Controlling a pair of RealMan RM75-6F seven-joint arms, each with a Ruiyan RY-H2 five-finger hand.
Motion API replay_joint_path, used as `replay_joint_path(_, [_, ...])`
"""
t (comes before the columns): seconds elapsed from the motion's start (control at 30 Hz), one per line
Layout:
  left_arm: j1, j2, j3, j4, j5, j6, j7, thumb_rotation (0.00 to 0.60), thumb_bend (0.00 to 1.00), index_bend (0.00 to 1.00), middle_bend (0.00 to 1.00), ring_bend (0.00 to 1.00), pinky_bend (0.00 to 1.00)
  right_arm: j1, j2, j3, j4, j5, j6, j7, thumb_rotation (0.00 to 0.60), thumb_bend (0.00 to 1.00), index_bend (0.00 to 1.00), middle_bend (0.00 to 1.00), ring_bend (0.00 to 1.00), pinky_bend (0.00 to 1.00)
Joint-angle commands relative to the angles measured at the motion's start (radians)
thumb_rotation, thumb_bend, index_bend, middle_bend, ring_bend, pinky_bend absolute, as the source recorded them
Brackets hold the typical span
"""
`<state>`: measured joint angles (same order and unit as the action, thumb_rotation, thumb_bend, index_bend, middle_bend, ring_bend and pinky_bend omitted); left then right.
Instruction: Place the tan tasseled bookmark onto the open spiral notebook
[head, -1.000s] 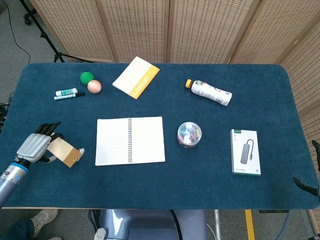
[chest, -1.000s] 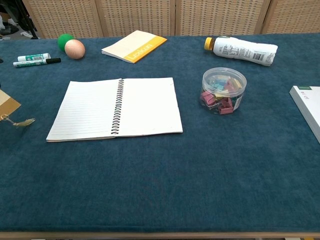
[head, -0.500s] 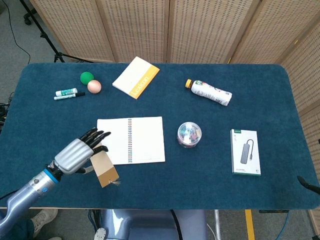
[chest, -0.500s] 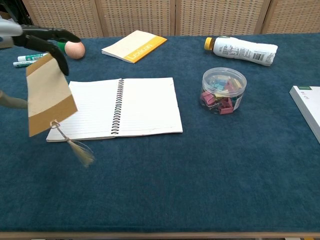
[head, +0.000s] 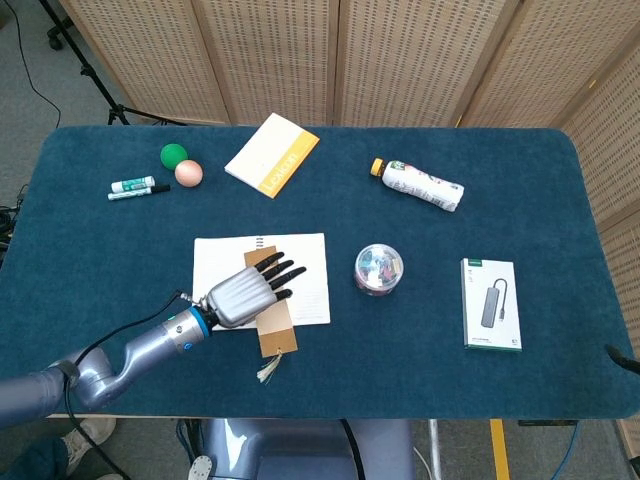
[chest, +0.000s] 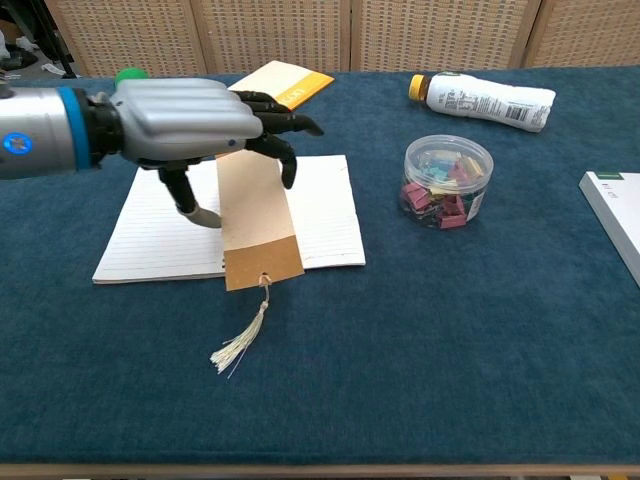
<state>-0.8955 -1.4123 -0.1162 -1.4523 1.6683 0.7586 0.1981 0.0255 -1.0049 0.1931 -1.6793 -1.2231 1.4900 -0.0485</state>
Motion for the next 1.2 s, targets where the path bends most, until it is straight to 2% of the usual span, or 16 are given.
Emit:
replay_joint_path(0.03, [-0.084, -0.084, 0.021, 0.141, 0.083, 0.005, -0.105, 0.600, 0.46, 0.41, 0.00, 0.00, 0.00, 0.006, -0.006, 0.008, 0.010, 0.017, -0.008, -0.008, 0.600, 0.00, 0.00, 0.00, 0.00, 0.00])
replay_joint_path(0.3, [-0.169, -0.150, 0.103, 0.358, 0.204, 0.083, -0.305, 0.600, 0.45, 0.41, 0.00, 0.00, 0.00, 0.016, -0.020, 0.023, 0.031, 0.044, -0.008, -0.036, 0.600, 0.00, 0.00, 0.00, 0.00, 0.00])
replay_joint_path(0.47, [-0.199, -0.220, 0.165, 0.554, 0.245, 0.134, -0.431, 0.600, 0.45, 0.41, 0.00, 0.00, 0.00, 0.025, -0.036, 0.028, 0.050, 0.071, -0.020, -0.062, 0.600, 0.00, 0.00, 0.00, 0.00, 0.00])
replay_joint_path(0.67, [-0.196, -0.279, 0.217, 0.681, 0.250, 0.186, -0.528, 0.600, 0.46, 0.41, 0.00, 0.00, 0.00, 0.031, -0.045, 0.031, 0.063, 0.086, -0.030, -0.074, 0.600, 0.00, 0.00, 0.00, 0.00, 0.00])
replay_joint_path(0.93, [-0.200, -0.315, 0.250, 0.753, 0.243, 0.218, -0.560, 0.600, 0.46, 0.41, 0.00, 0.00, 0.00, 0.034, -0.049, 0.031, 0.069, 0.091, -0.035, -0.079, 0.600, 0.00, 0.00, 0.00, 0.00, 0.00])
replay_joint_path(1.2, [-0.200, -0.317, 0.237, 0.754, 0.179, 0.179, -0.561, 0.600, 0.46, 0.41, 0.00, 0.00, 0.00, 0.033, -0.047, 0.030, 0.066, 0.090, -0.034, -0.079, 0.600, 0.00, 0.00, 0.00, 0.00, 0.00])
